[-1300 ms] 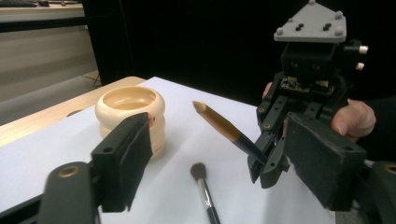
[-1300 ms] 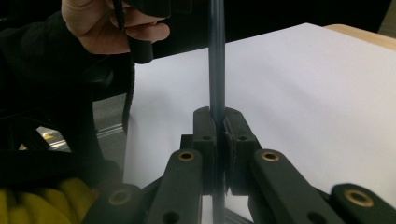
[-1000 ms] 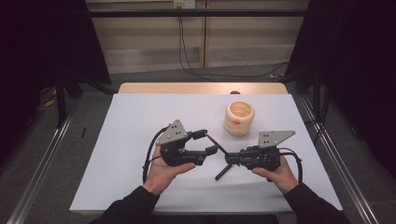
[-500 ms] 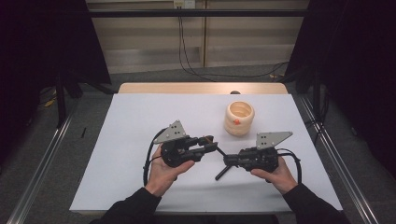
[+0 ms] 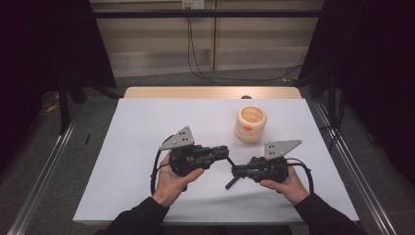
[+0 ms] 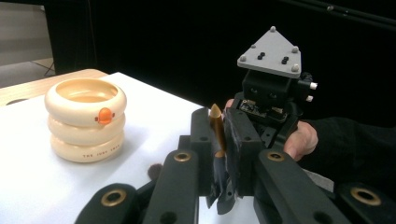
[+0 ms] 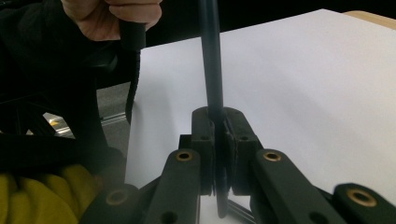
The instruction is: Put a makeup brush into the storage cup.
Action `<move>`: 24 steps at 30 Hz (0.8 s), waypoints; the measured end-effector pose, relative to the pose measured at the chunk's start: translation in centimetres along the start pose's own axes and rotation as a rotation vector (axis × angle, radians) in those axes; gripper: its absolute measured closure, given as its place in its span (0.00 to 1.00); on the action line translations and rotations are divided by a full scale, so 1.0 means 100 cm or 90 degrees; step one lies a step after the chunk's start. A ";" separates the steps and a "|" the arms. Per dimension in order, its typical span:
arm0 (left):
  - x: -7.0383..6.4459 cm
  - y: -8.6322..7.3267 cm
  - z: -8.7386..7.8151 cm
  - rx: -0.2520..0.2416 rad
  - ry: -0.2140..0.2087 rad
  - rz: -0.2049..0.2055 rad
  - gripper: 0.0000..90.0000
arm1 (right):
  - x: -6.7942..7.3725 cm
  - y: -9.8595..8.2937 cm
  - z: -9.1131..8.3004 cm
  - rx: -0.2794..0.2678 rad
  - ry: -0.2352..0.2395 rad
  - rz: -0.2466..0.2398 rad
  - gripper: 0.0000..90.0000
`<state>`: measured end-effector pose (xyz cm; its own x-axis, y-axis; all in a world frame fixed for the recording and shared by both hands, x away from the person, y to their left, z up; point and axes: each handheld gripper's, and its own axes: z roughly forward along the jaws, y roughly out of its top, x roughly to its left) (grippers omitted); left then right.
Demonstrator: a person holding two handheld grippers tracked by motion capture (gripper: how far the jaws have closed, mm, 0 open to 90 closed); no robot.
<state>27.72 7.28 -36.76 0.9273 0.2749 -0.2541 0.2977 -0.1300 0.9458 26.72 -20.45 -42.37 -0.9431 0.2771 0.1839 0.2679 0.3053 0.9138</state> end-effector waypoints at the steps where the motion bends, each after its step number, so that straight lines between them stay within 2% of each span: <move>1: 0.000 0.000 0.000 -0.002 0.000 -0.001 0.93 | 0.000 0.000 0.000 0.000 0.000 0.000 0.92; 2: -0.001 0.000 0.000 -0.003 0.009 -0.005 0.93 | 0.000 0.000 0.000 0.000 -0.001 0.000 0.92; 7: -0.001 0.001 -0.001 -0.001 -0.005 -0.005 0.94 | -0.001 -0.001 -0.001 -0.007 -0.001 0.002 0.92; 14: -0.003 0.002 -0.002 0.000 -0.004 -0.002 0.94 | -0.001 -0.001 -0.001 -0.016 -0.002 0.004 0.90; 19: -0.002 0.003 -0.004 -0.008 -0.003 -0.008 0.94 | -0.001 -0.002 -0.001 -0.022 -0.002 0.010 0.75; 21: 0.000 0.003 -0.006 -0.005 -0.003 -0.005 0.94 | -0.001 -0.001 -0.001 -0.023 -0.004 0.010 0.58; 24: 0.000 0.003 -0.006 -0.010 0.000 -0.010 0.94 | 0.000 0.000 -0.002 -0.033 -0.014 0.010 0.40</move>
<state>27.65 7.83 -36.30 0.9222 0.2773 -0.2695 0.3094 -0.1111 0.9444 26.65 -20.59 -42.34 -0.9341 0.3012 0.1918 0.2722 0.2530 0.9284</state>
